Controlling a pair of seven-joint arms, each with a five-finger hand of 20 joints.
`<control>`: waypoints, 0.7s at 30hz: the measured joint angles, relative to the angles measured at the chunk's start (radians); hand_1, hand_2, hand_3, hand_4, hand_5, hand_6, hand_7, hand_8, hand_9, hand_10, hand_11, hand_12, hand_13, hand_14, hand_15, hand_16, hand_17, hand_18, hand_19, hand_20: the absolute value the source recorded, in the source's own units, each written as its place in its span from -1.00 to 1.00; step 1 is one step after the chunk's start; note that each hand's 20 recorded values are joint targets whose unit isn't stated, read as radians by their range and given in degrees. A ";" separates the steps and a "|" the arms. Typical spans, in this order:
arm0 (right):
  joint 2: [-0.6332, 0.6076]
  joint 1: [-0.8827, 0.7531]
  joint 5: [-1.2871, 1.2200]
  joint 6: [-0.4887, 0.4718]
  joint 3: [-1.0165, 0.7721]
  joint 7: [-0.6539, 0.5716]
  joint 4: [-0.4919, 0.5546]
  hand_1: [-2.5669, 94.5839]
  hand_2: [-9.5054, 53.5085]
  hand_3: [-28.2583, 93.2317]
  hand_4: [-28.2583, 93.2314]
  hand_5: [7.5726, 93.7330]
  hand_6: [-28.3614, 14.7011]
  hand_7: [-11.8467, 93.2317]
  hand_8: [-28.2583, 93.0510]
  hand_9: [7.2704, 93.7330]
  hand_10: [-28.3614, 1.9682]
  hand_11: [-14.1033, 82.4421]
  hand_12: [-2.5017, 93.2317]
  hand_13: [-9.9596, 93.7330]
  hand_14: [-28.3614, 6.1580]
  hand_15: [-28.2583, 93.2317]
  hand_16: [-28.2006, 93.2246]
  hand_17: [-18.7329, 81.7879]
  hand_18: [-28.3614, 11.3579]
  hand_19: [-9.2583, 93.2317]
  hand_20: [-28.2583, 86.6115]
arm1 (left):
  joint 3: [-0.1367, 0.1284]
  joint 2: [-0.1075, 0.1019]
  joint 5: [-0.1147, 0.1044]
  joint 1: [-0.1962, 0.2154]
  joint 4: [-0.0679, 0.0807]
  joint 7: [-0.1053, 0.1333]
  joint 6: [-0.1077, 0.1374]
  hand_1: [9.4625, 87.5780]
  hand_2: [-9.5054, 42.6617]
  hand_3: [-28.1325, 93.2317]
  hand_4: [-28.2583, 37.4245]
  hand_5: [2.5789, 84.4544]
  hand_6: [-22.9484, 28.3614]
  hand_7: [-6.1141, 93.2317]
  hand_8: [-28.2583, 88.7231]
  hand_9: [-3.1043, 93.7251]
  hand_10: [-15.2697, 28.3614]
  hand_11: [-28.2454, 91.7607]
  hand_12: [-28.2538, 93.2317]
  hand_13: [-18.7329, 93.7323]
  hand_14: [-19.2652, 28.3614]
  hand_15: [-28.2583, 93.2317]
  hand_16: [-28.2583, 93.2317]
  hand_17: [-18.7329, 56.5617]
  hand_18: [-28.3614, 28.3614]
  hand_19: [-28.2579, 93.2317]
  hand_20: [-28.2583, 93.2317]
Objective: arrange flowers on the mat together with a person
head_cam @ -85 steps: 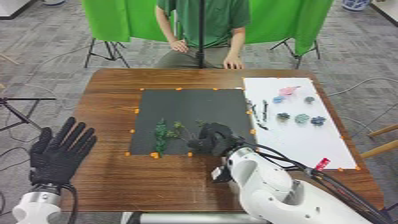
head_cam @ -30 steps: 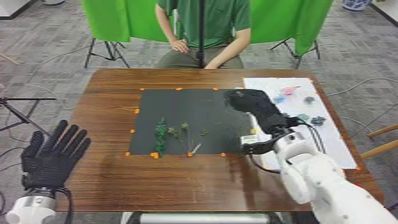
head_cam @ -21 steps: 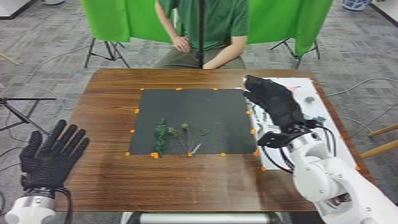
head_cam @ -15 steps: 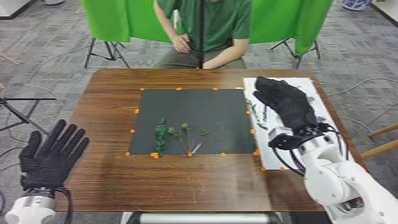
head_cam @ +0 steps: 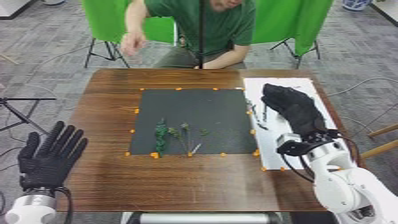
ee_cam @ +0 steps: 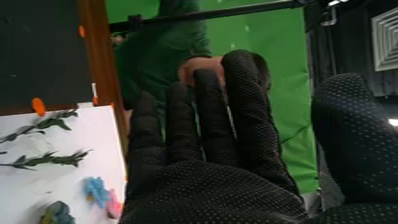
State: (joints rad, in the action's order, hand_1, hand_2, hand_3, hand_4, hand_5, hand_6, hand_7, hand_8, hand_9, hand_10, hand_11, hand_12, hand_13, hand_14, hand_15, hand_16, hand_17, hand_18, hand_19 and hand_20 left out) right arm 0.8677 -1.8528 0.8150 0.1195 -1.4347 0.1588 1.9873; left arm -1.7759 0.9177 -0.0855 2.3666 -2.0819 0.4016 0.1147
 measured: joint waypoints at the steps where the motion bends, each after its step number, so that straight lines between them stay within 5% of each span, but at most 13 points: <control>1: -0.003 0.000 -0.001 0.001 0.002 0.001 0.000 -0.45 -0.46 0.67 -0.90 0.13 0.26 -0.51 -0.73 -0.11 0.11 -0.60 -0.74 -0.21 0.14 -0.36 -0.44 -0.23 -0.03 -0.75 -0.12 | 0.002 0.000 0.000 -0.001 0.000 0.000 0.000 -0.58 -0.23 0.63 -1.00 -0.06 0.19 -0.78 -0.66 -0.18 0.31 -0.30 -0.45 -0.21 0.35 -0.15 -0.66 -0.57 0.36 -0.17 -0.36; 21: -0.013 0.014 0.001 0.022 0.026 -0.005 -0.002 -0.42 -0.48 0.66 -0.90 0.13 0.25 -0.49 -0.73 -0.11 0.09 -0.60 -0.74 -0.20 0.07 -0.35 -0.44 -0.24 -0.05 -0.73 -0.12 | 0.005 0.003 0.003 -0.011 0.002 -0.008 0.000 -0.58 -0.23 0.63 -1.00 -0.06 0.19 -0.78 -0.66 -0.18 0.31 -0.30 -0.45 -0.21 0.35 -0.14 -0.66 -0.56 0.36 -0.17 -0.36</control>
State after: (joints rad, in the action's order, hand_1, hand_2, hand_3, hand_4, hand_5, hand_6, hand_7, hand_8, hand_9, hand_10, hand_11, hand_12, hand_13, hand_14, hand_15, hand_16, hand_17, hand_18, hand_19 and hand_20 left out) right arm 0.8551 -1.8391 0.8155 0.1411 -1.4090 0.1535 1.9853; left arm -1.7711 0.9207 -0.0829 2.3552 -2.0800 0.3941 0.1145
